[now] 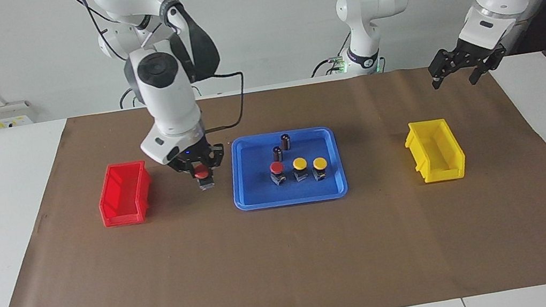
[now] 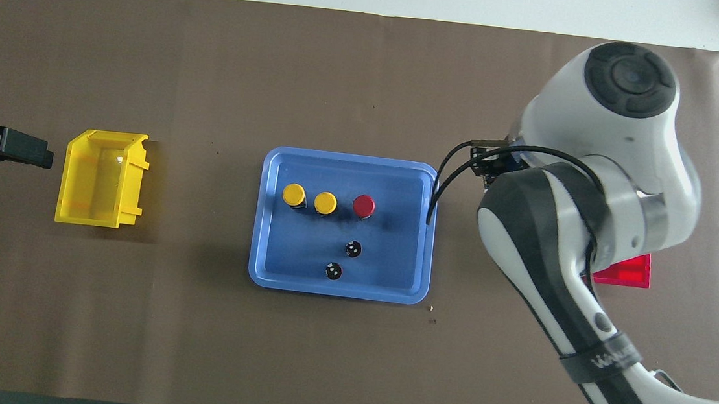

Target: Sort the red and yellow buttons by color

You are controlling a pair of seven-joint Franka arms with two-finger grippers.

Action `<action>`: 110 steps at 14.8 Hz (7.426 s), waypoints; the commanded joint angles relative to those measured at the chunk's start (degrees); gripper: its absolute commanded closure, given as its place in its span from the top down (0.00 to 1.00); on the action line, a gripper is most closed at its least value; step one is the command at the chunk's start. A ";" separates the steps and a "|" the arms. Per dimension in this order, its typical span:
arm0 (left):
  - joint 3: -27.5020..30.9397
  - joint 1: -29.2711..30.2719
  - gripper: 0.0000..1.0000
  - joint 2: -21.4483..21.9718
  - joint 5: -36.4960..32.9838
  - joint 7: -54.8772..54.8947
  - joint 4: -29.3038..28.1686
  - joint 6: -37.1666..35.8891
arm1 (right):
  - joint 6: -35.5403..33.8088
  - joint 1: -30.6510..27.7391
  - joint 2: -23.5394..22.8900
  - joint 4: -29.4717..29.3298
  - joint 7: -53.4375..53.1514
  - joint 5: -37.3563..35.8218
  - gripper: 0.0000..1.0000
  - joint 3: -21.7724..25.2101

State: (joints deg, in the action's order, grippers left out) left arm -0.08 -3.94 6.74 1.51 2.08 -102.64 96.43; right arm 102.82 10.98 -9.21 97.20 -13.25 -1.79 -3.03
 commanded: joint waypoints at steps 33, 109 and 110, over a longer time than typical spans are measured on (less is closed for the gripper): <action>-0.71 -30.60 0.68 -19.92 1.04 -42.69 -10.13 32.94 | 25.26 -22.41 16.86 38.78 33.03 2.14 0.69 -0.48; -0.62 -35.78 0.60 -26.78 -5.03 -51.21 -0.90 29.43 | 31.55 -20.57 10.43 33.92 30.75 0.56 0.26 -0.57; -0.71 -35.78 0.38 -26.78 -4.94 -51.30 -0.90 29.25 | 31.74 -20.74 10.17 34.02 30.83 0.56 0.26 -0.57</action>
State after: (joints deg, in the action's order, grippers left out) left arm -1.03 -39.49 -19.64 -1.64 -48.22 -104.19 125.46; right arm 132.56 -9.01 -0.20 128.98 16.71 -2.48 -2.98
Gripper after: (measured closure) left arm 0.348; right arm 0.581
